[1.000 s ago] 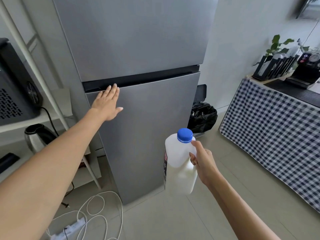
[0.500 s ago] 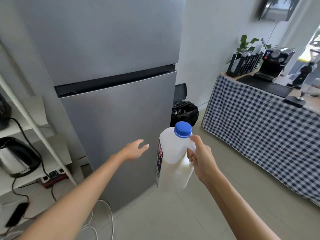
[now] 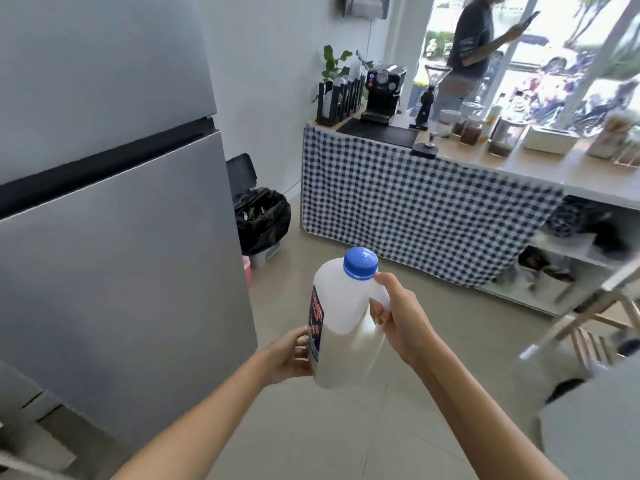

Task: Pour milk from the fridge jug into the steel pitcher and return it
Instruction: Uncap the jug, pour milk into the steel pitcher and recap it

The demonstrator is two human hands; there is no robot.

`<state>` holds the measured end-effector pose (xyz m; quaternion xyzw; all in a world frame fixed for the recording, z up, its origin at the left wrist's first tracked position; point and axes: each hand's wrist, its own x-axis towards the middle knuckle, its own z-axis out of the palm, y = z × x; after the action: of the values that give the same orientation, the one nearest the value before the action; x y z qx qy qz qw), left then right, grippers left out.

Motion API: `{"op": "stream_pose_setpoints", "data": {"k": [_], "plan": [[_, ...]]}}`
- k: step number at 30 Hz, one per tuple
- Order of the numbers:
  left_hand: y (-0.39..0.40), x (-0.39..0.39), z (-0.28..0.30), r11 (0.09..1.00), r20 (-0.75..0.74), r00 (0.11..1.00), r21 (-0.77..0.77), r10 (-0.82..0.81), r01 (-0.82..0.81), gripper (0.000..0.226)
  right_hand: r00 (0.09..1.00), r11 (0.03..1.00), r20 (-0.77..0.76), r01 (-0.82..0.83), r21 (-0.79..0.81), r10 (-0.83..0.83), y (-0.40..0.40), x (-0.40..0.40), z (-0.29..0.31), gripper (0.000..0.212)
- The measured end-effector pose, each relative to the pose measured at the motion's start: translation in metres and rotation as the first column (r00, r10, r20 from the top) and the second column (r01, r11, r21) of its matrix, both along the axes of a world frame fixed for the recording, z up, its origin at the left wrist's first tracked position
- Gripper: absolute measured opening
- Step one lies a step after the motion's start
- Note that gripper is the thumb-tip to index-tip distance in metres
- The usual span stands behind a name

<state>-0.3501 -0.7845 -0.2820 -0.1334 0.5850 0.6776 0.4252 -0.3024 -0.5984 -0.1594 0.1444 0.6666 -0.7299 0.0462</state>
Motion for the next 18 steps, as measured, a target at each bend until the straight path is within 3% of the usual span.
{"op": "stream_pose_setpoints", "data": {"k": [4,8,18], "plan": [[0.042,0.001,0.007,0.996,-0.035,0.996,-0.041,-0.083,0.082,0.059,0.995,0.995,-0.031,0.094,0.026,-0.094,0.041,0.028,-0.002,0.035],[0.085,0.005,0.011,0.977,-0.046,0.978,-0.079,-0.204,0.2,0.059,0.985,0.971,-0.069,0.167,0.172,-0.157,0.076,0.069,-0.001,0.047],[0.207,0.072,0.011,0.832,-0.04,0.837,-0.139,-0.546,0.537,0.07,0.816,0.808,-0.049,0.577,0.121,-0.575,0.134,0.203,-0.012,0.04]]}}
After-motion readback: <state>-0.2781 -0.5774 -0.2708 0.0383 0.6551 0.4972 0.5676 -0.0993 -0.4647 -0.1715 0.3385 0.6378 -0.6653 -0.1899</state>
